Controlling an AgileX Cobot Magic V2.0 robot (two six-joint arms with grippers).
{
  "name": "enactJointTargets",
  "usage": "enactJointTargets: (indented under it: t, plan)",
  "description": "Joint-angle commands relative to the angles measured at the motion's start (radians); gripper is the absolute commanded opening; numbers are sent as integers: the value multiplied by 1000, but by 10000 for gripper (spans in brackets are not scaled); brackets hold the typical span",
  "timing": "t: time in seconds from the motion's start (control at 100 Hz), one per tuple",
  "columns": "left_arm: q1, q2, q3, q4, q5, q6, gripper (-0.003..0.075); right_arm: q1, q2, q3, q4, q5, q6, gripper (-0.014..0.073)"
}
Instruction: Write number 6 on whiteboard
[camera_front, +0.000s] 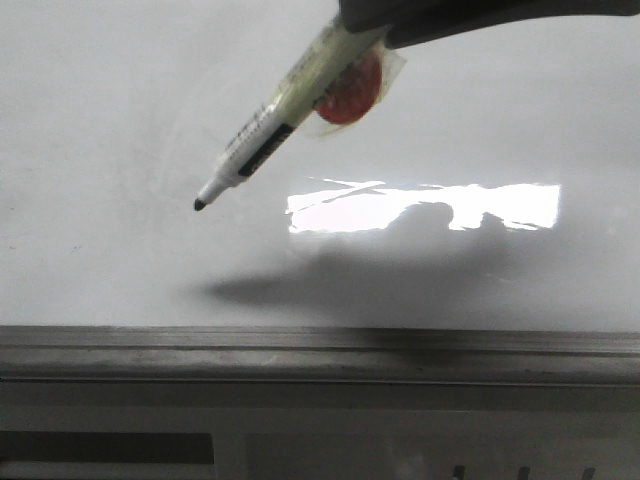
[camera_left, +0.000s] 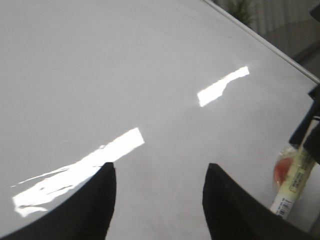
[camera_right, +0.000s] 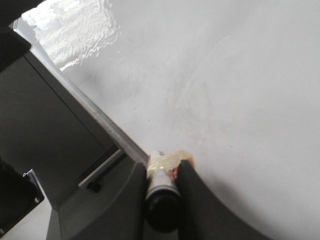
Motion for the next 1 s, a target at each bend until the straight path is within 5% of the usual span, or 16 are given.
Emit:
enactJointTargets:
  t: [0.0,0.44,0.76,0.99]
  plan:
    - [48,-43,-34,-32,-42,-9,368,-32,3,-68,11,-74,-5,-62]
    - [144,-61,-34,-60,-30,-9,367,-182,230,-342,-56,-32,-5,-62]
    - [144,-61,-34,-60,16,-9,367,-97,307,-179,40,-9,-5,-63]
    - [144,-61,-34,-60,16,-9,367,-148,204,-163,5,0,-5,-62]
